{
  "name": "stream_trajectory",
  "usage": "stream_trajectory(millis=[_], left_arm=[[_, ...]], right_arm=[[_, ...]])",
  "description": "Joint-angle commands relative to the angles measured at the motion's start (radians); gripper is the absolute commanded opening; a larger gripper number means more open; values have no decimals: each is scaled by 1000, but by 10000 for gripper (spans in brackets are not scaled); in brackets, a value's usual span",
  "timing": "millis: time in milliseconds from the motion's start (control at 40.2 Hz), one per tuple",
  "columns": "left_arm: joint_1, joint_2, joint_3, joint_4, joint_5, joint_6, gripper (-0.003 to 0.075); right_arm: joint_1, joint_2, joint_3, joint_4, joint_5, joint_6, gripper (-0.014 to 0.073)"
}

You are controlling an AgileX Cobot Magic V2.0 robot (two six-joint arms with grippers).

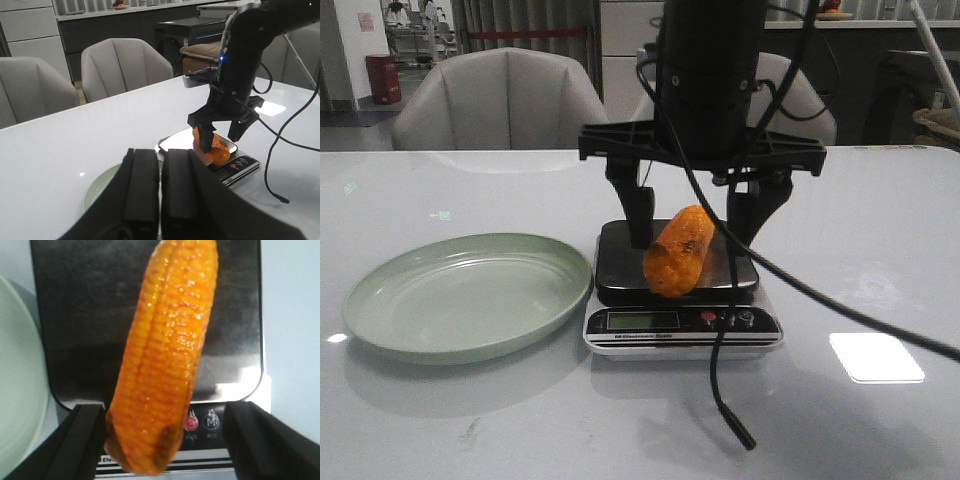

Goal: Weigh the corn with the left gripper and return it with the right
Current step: 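Lower the right gripper over the corn cob on the scale, then close the right gripper on the corn and lift it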

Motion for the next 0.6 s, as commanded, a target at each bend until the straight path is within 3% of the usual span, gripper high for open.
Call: stream_trajectory(millis=[0,149,199,373,572], left_arm=[[0,14,-23,1,-84,-3,132],[0,14,-23,1,-84,-3,132],[0,14,-23,1,-84,-3,132],[0,14,-23,1,-84,-3,132],[0,14,-23,1,-84,-3,132]], right_arm=[[0,-33,-37,0,-20,8,468],[1,-32,-45,41,-72,8,203],[2,-32,-55,57,-76,8,150],[44,-32,-95,82,-114,-13,150],[139,-13,-103,87,-288,-31,150]])
